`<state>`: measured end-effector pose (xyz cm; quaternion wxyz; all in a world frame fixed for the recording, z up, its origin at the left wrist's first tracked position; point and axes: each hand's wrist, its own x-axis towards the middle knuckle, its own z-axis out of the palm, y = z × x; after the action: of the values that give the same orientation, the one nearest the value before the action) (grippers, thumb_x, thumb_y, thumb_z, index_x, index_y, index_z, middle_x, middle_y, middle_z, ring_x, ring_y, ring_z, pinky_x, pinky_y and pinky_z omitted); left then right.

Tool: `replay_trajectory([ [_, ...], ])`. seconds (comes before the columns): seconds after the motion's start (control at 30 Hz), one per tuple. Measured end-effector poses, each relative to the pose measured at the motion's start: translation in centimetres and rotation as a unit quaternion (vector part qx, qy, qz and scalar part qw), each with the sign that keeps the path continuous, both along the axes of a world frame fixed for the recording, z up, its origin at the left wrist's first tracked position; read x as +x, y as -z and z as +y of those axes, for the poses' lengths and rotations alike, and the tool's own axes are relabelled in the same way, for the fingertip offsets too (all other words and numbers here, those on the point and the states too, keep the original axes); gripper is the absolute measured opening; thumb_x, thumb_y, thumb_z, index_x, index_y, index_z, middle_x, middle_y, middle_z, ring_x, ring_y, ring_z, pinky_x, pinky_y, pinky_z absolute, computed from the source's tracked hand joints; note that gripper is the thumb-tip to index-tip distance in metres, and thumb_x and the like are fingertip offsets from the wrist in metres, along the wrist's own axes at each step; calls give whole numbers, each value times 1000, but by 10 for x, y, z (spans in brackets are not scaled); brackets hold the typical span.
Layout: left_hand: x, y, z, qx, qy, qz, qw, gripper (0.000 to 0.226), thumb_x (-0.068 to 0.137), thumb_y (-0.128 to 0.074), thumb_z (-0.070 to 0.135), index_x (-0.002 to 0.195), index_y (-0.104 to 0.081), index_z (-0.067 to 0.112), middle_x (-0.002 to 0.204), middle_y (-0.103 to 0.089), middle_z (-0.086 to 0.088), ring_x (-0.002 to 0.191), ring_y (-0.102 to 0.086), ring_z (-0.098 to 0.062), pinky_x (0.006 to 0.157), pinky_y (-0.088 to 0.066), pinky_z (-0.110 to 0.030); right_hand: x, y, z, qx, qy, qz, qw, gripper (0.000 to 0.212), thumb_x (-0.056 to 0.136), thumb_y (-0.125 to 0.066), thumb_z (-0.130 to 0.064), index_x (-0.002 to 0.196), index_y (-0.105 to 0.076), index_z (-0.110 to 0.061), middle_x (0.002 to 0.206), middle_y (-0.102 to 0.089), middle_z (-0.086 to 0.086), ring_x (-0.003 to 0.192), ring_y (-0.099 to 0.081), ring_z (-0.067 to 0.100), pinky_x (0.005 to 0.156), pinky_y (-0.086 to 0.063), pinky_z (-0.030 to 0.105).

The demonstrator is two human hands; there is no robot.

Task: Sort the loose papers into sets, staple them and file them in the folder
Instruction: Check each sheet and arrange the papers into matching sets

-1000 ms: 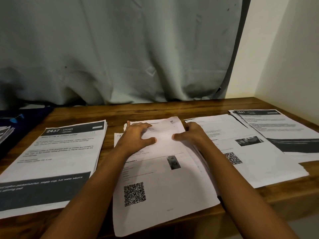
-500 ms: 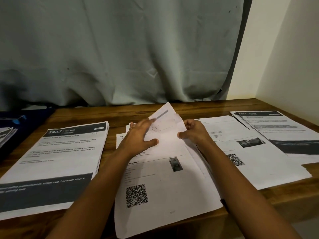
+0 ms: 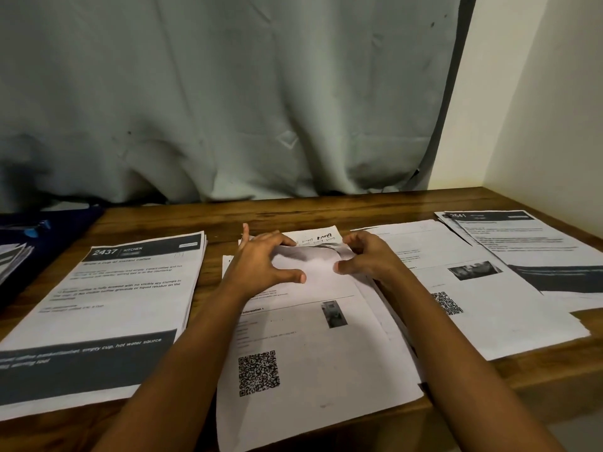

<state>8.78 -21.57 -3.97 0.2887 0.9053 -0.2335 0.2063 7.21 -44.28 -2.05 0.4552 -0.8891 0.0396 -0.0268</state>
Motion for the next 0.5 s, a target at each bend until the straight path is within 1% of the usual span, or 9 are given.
replay_trajectory([
  [0.03, 0, -1, 0, -3, 7, 5, 1000, 68, 59, -71, 68, 112, -62, 27, 119, -63, 8, 120, -51, -12, 115, 13, -40, 0, 1, 0, -3, -3, 7, 1000, 60, 67, -84, -20, 118, -53, -22, 117, -58, -5, 104, -57, 21, 85, -51, 35],
  [0.1, -1, -1, 1, -9, 17, 18, 1000, 74, 55, -66, 76, 111, -63, 26, 117, -64, 10, 115, -54, -10, 118, 10, -43, 0, 3, 2, 7, -7, 4, 1000, 64, 66, -84, -22, 119, -49, -26, 121, -60, -6, 103, -58, 20, 85, -51, 35],
  [0.2, -1, 0, 2, -18, 19, 31, 999, 79, 53, -62, 83, 111, -63, 28, 118, -64, 10, 116, -54, -9, 119, 8, -45, -1, 2, 4, 28, -9, -4, 1000, 65, 67, -83, -14, 119, -46, -27, 126, -60, -4, 105, -58, 19, 85, -51, 33],
  [0.27, -2, -1, 2, -19, 19, 33, 999, 80, 54, -61, 83, 111, -63, 28, 119, -64, 10, 117, -53, -9, 119, 8, -45, -2, 0, 5, 51, -12, -2, 999, 66, 67, -83, -9, 120, -46, -23, 123, -60, -3, 103, -58, 19, 84, -52, 33],
  [0.37, -3, -2, 1, -16, 15, 36, 999, 74, 57, -63, 77, 112, -62, 28, 120, -63, 9, 118, -52, -9, 119, 8, -44, -3, -3, 6, 90, -10, 4, 996, 68, 67, -82, -5, 123, -45, -19, 115, -58, -4, 101, -58, 18, 82, -53, 33],
  [0.43, -3, -1, 1, -16, 13, 38, 999, 70, 58, -63, 77, 111, -62, 30, 118, -64, 11, 117, -53, -10, 119, 8, -43, -2, -5, 6, 96, -8, 8, 995, 70, 68, -82, -5, 124, -42, -19, 115, -56, -5, 102, -57, 19, 84, -53, 35],
  [0.5, 0, 2, 2, -18, 12, 45, 999, 71, 58, -62, 80, 110, -61, 32, 120, -64, 11, 120, -52, -12, 119, 8, -44, -1, -6, 7, 86, 0, 4, 996, 70, 68, -83, -7, 124, -42, -20, 115, -54, -4, 104, -56, 20, 83, -53, 35],
])
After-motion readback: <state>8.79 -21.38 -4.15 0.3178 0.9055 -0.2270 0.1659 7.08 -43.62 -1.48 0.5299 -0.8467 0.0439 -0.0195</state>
